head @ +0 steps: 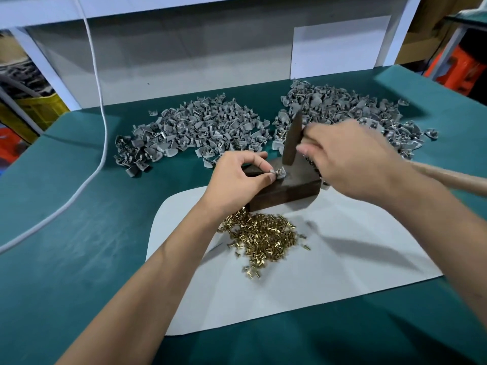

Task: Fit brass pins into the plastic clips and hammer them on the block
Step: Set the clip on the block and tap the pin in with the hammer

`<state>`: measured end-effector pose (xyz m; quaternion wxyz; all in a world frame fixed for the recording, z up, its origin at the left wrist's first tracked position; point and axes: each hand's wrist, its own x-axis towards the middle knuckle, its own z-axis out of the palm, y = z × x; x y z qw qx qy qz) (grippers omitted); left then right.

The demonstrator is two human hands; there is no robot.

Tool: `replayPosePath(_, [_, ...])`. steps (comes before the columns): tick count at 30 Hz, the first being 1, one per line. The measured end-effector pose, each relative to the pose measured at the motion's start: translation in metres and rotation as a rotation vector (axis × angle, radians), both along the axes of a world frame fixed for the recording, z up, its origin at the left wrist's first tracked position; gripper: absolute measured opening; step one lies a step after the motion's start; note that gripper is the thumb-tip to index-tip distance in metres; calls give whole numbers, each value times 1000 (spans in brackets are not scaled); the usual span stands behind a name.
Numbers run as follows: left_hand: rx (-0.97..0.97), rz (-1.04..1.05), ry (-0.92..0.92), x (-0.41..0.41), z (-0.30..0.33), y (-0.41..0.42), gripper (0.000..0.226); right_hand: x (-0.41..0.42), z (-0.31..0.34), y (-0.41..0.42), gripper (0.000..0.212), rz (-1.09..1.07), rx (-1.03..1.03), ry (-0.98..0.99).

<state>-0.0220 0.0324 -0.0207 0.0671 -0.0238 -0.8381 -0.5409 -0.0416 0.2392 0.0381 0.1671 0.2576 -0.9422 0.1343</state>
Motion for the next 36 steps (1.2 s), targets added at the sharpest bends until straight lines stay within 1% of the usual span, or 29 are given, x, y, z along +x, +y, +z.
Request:
replayPosePath(1, [3,0,1,-1,0,0,4,1,-1,0,20,12,-108,64])
replayPosePath(2, [6,0,6,-2,-1,0,4,3,-2,-2,22,27,-191,80])
replayPosePath(3, [9,-1,10,-1,-1,-1,4,6,-6,-5,22,37,-200,42])
replayPosePath(5, [13,-6,14,0,0,0,4,10,-15,-11,19,13,-78,-116])
replayPosePath(6, [8,-10,13,1,0,0,4,9,-14,-9,17,3,-14,-153])
replayPosePath(8, [2,-4,5,1,1,0,4,4,-5,-4,16,13,67,-76])
replayPosePath(9, [6,-1,-3,1,1,-1,4,3,0,-1,16,15,29,-13])
replayPosePath(10, [8,-3,-9,1,1,0,4,3,1,1,15,22,-73,44])
replayPosePath(11, [9,-4,-10,0,0,0,4,5,0,0,18,32,-175,66])
replayPosePath(12, [12,-4,-10,0,0,0,4,8,-1,-3,22,45,-205,49])
replayPosePath(13, [17,-4,-9,1,1,0,3,10,-5,-7,24,37,-152,1])
replayPosePath(15, [21,-7,-4,2,1,0,4,12,-8,-10,23,3,43,-114])
replayPosePath(17, [19,-4,-9,2,1,0,4,7,3,-7,22,-14,141,-67])
replayPosePath(18, [20,-5,-13,2,1,0,4,6,7,-5,21,-17,121,-7])
replayPosePath(19, [21,-7,-16,1,1,-1,4,6,9,-4,20,-18,36,55])
replayPosePath(20, [24,-9,-15,0,0,-1,4,8,7,-4,19,-8,-74,80])
replayPosePath(21, [28,-9,-12,-1,-1,-1,4,11,4,-7,17,9,-132,58])
replayPosePath(22, [33,-7,-10,0,-1,-1,5,13,0,-11,16,18,-108,1])
replayPosePath(24, [40,-1,-10,1,0,0,5,15,-5,-16,18,0,75,-133])
replayPosePath(25, [38,-2,-9,1,0,1,5,13,-2,-14,18,-13,131,-129])
replayPosePath(26, [35,-2,-8,1,0,0,5,9,3,-11,18,-21,130,-96])
replayPosePath(27, [33,-4,-11,1,0,0,4,7,8,-8,18,-23,82,-37])
replayPosePath(29, [27,-8,-14,0,-1,-1,4,7,8,-5,21,-14,-137,87])
replayPosePath(30, [25,-6,-11,0,-1,-2,4,10,6,-6,23,1,-203,95])
replayPosePath(31, [29,-6,-8,-1,-2,-2,5,13,3,-11,24,6,-161,66])
replayPosePath(33, [52,-12,-6,0,-2,-2,5,13,-6,-16,23,-9,64,-40])
replayPosePath(34, [56,-17,-6,0,-2,-1,5,11,-7,-15,21,-19,84,-82])
replayPosePath(36, [45,-15,0,0,-3,-1,4,4,-2,-9,18,0,54,-105])
